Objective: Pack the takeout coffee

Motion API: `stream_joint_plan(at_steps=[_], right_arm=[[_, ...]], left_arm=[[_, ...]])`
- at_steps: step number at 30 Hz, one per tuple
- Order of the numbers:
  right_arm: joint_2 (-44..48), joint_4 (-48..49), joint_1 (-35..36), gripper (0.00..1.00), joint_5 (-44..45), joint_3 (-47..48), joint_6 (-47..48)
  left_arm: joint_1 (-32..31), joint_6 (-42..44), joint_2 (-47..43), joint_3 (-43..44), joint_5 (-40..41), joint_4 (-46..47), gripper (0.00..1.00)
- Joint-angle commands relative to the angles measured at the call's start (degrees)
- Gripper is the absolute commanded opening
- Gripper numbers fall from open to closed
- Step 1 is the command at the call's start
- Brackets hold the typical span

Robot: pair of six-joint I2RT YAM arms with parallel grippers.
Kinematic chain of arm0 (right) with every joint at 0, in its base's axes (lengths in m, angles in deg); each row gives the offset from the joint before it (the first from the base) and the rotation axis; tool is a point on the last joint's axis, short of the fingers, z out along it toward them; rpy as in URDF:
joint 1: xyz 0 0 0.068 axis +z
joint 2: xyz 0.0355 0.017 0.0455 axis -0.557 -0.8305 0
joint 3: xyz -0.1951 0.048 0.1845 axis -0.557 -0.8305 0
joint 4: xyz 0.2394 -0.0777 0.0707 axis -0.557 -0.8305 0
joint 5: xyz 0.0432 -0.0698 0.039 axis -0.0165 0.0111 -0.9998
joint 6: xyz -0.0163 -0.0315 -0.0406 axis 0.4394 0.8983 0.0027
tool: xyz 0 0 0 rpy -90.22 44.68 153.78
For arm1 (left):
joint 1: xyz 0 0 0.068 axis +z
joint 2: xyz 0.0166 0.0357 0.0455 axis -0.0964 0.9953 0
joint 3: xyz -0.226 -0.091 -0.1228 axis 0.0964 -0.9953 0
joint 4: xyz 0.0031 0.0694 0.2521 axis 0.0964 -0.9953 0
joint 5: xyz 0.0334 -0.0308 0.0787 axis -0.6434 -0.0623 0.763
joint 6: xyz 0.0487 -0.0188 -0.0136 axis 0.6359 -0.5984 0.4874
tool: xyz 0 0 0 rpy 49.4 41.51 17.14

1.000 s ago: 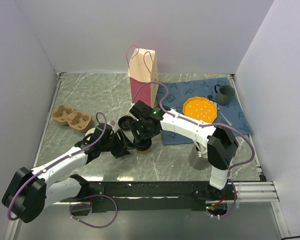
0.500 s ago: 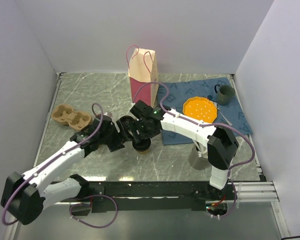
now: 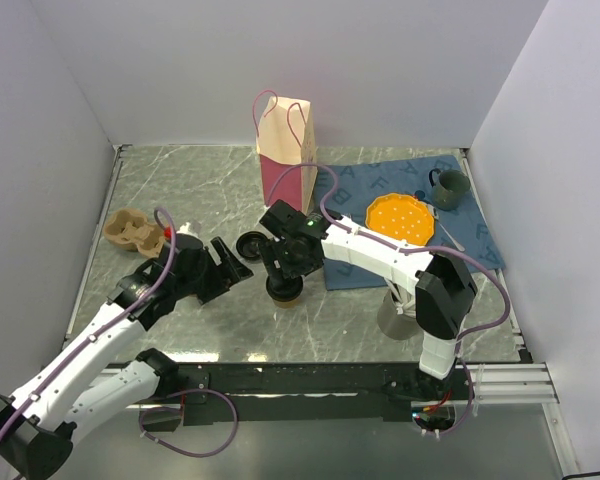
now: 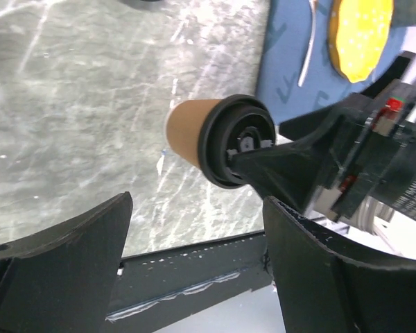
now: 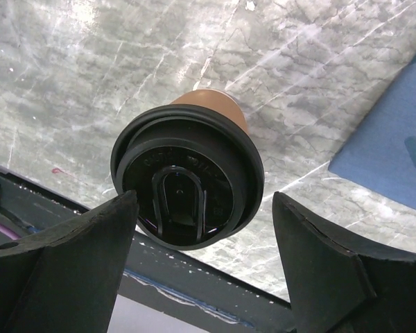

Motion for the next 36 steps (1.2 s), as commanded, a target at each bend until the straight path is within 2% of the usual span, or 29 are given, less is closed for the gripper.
stream_joint_plan(at_steps=[1, 12, 28, 36], right_arm=[[2.82, -1.16, 0.07, 0.85, 2.19, 3.66, -0.23], [2.30, -0.45, 0.60, 0.86, 0.96, 5.16, 0.03], [-2.63, -2.92, 2.71, 0.88, 5.71, 6.04, -0.14], [-2.98, -2.65, 2.97, 0.80, 6.06, 4.72, 0.30]], left_arm=[[0.01, 1.34, -0.97, 0.46, 3.25, -1.81, 0.82], [0.01, 1.16, -1.32, 0.73, 3.43, -1.72, 0.83], [0.01, -0.06, -5.19, -1.12, 4.40, -4.10, 0.83], [0.01, 0.11, -5.28, -0.77, 4.84, -4.71, 0.83]])
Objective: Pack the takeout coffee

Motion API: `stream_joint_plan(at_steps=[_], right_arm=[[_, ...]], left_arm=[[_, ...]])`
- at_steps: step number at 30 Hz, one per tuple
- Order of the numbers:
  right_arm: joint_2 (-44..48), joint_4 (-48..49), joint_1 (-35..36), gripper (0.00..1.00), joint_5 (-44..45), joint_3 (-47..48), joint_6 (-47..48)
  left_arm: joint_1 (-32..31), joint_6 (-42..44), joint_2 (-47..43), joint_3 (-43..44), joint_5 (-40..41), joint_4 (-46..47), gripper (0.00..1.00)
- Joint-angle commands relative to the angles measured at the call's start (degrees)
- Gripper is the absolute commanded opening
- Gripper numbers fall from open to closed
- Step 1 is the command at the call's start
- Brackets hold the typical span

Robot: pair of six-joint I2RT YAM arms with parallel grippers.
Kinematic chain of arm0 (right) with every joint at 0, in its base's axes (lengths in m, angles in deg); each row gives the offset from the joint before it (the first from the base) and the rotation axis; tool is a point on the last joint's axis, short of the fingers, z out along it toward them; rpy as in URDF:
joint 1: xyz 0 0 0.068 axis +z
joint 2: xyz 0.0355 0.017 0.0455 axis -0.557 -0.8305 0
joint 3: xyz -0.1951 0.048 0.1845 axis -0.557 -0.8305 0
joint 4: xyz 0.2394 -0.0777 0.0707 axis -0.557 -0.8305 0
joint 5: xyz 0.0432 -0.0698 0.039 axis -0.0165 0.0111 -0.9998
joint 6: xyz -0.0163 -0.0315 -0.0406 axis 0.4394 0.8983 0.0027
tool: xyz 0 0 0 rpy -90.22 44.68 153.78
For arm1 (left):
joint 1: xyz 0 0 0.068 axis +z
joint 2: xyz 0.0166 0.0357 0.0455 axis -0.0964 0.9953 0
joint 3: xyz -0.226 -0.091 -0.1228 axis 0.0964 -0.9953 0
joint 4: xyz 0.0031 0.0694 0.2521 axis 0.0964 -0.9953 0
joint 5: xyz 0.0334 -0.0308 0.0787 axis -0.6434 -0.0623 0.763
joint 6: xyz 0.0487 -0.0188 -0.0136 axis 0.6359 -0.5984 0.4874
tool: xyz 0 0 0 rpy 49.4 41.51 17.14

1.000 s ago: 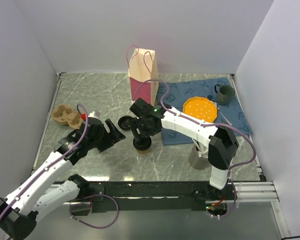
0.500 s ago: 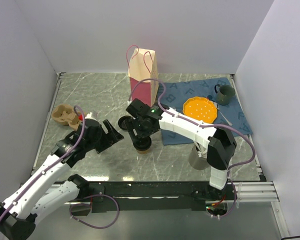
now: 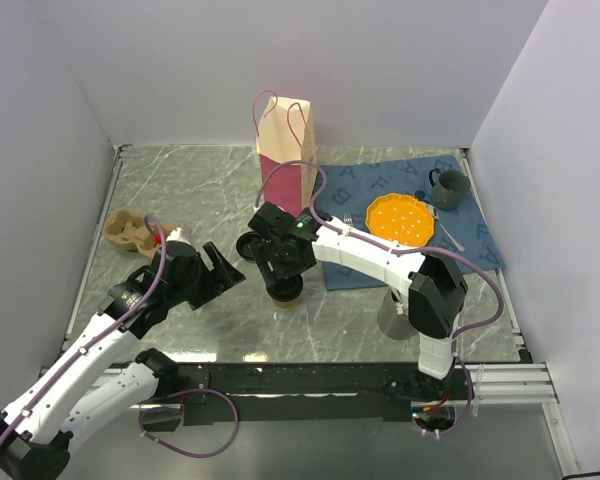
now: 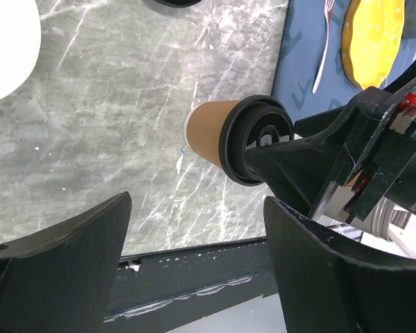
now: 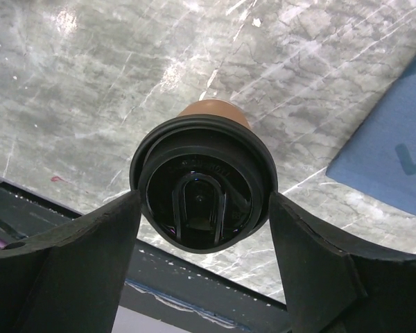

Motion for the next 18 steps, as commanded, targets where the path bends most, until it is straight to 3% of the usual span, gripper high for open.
stream_joint_plan(at_steps=[1, 10, 18], right_arm=[[-0.51, -0.12, 0.42, 0.81, 1.75, -0.09, 0.32], [-0.95, 0.41, 0.59, 0.85, 0.61, -0.35, 0.49], [-1.39, 1.55, 0.59, 0.80, -1.06, -0.53, 0.58]], left_arm=[[0.01, -0.35, -0.66, 0.00, 1.36, -0.28, 0.83], [0.01, -0.09, -0.58, 0.00, 1.62, -0.28, 0.83], [0.01, 0.09, -0.40, -0.18, 1.89, -0.10, 0.83]])
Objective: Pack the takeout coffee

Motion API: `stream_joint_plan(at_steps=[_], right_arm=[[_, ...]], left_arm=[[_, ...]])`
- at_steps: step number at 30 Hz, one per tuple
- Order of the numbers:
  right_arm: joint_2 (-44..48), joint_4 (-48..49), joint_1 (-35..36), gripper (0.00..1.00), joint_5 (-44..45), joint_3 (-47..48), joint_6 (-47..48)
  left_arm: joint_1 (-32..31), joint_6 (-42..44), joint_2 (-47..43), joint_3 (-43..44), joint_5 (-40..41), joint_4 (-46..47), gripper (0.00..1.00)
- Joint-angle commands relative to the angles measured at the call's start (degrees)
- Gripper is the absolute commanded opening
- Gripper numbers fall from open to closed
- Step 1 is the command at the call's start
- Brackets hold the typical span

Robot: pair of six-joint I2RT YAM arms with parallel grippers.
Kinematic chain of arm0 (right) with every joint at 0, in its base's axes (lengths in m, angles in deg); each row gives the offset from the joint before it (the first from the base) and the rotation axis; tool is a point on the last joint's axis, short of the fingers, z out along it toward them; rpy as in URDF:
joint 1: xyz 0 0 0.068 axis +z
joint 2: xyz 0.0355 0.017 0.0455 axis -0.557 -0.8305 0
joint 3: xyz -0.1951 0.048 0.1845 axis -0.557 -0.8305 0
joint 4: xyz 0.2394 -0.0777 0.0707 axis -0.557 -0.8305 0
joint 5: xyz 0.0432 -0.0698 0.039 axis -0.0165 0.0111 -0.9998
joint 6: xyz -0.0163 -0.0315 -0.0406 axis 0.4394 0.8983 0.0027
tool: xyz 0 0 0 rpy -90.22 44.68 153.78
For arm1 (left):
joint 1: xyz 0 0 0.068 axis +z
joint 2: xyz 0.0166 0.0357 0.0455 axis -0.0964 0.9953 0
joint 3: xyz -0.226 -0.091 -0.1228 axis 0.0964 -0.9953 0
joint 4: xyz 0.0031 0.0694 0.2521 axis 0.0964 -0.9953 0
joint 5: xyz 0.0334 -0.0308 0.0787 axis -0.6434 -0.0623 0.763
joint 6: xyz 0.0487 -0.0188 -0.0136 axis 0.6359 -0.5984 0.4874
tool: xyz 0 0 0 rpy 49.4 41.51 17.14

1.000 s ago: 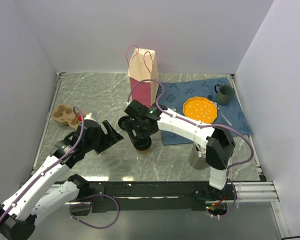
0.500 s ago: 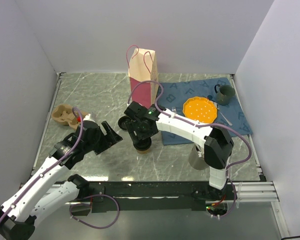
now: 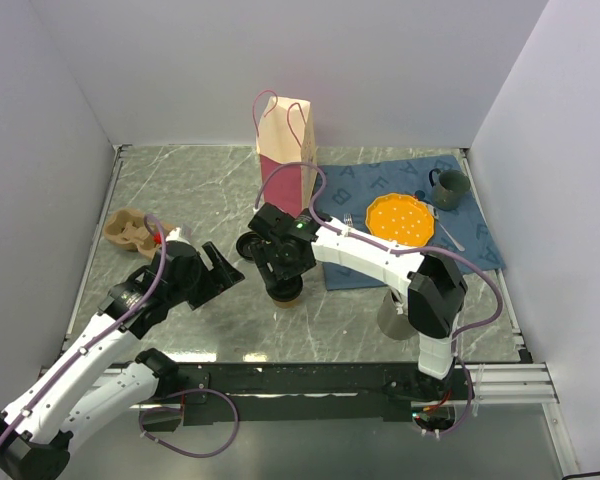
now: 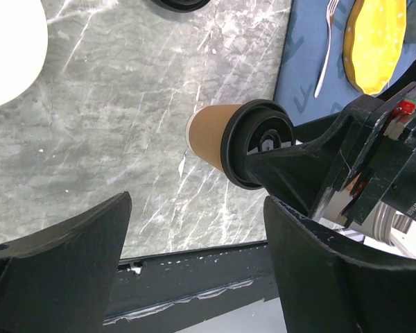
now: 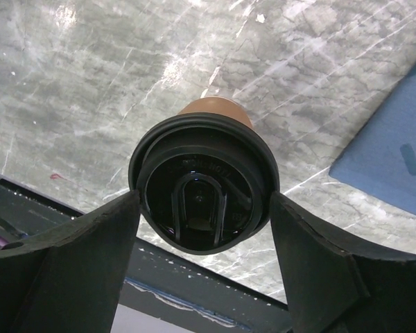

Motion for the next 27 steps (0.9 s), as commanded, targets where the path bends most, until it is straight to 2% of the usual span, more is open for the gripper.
stream_joint_plan(at_steps=[1, 8, 27], right_arm=[[-1.26, 1.29, 0.31, 0.78, -0.49, -0.09, 0.30], [1.99, 1.20, 0.13, 0.69, 0.30, -4.13, -0.40], [16.05, -5.83, -4.70, 0.67, 5.04, -18.80, -6.02]], left_arm=[[0.01, 0.16, -0.51, -0.18, 1.21, -0.01, 0.83], [0.01, 0.42, -0.07, -0.35, 1.48, 0.60, 0.83], [0.01, 1.83, 4.23, 0.44, -0.28, 5.61, 0.83]])
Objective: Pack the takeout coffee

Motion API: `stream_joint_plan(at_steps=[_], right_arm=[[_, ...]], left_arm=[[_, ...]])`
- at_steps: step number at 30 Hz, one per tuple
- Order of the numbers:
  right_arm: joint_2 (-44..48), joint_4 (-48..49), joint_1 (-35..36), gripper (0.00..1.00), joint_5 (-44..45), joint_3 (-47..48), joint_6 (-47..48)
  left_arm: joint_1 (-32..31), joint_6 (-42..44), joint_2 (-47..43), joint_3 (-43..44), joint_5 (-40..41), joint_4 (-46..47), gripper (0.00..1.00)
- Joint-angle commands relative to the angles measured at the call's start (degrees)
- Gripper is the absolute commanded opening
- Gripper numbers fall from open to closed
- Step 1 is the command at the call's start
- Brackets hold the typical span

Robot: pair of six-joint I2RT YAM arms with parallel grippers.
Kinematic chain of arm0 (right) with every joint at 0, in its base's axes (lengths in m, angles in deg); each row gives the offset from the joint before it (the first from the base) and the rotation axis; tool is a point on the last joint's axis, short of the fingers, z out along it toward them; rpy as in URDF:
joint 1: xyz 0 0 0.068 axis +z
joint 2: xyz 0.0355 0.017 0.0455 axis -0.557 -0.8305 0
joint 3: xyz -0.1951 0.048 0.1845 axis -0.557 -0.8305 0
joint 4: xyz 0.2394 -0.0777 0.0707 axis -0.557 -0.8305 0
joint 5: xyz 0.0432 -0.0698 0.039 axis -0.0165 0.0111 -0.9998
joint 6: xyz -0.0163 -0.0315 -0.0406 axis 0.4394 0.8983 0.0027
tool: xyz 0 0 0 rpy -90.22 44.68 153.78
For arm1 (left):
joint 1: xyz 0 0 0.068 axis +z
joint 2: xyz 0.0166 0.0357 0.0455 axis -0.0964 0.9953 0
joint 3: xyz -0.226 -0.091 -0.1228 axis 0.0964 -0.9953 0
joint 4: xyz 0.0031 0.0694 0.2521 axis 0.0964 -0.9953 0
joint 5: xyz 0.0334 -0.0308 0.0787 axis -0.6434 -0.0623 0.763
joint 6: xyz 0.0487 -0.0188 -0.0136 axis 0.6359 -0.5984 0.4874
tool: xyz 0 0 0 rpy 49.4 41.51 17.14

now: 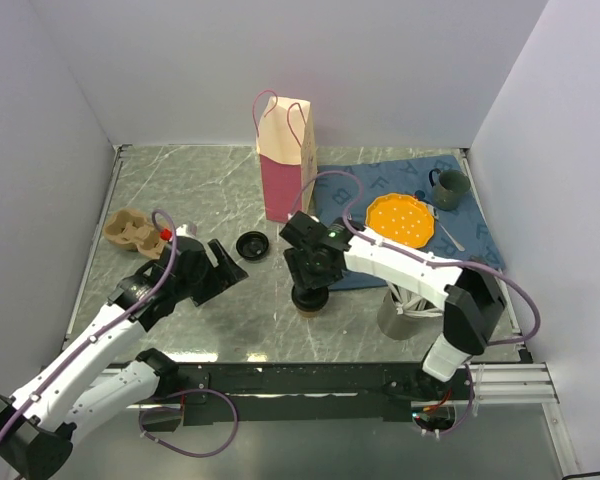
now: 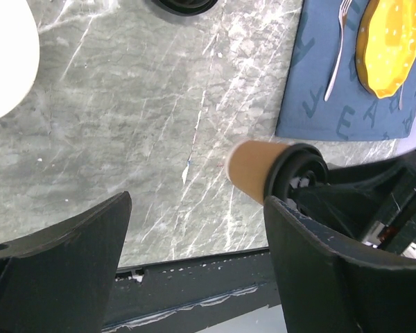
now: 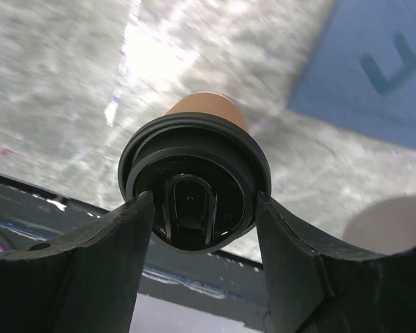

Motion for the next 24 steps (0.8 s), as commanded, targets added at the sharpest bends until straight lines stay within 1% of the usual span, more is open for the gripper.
stream_joint_plan(at_steps=[1, 7, 12, 13, 15, 17, 20, 24], right_arm=[[6.52, -5.41, -2.49, 0.67, 4.30, -6.61, -1.96], [12.85, -5.50, -7.15, 0.67, 5.88, -12.24, -2.49], [14.45, -4.98, -10.67, 0.67, 5.71, -12.96, -1.27], [14.28, -5.15, -10.67, 0.67, 5.88, -12.43, -1.26], [14.19, -5.76, -10.94, 0.71, 6.06, -11.64, -1.43], [14.28, -6.20, -10.94, 0.77, 5.62, -9.89, -1.35], [14.54, -7.69, -10.85, 0.82, 5.36, -6.64, -0.91], [15.15, -9.28, -10.94, 0.84, 3.34, -2.59, 0.14]], left_arm=[[0.01, 1.13, 0.17, 0.37, -0.63, 3.51, 0.83], [0.01, 1.57, 1.13, 0.28, -0.98, 4.22, 0.84], [0.01, 2.27, 1.84, 0.72, -0.63, 4.39, 0.84], [0.01, 2.27, 2.01, 0.98, -0.55, 4.39, 0.84], [0.02, 2.53, 2.37, 1.42, -0.37, 4.13, 0.84], [0.02, 2.62, 2.63, 2.04, 0.16, 3.87, 0.84], [0.10, 2.97, 2.80, 3.00, 0.86, 3.69, 0.85], [0.01, 3.24, 3.51, 6.33, 2.53, 1.24, 0.86]])
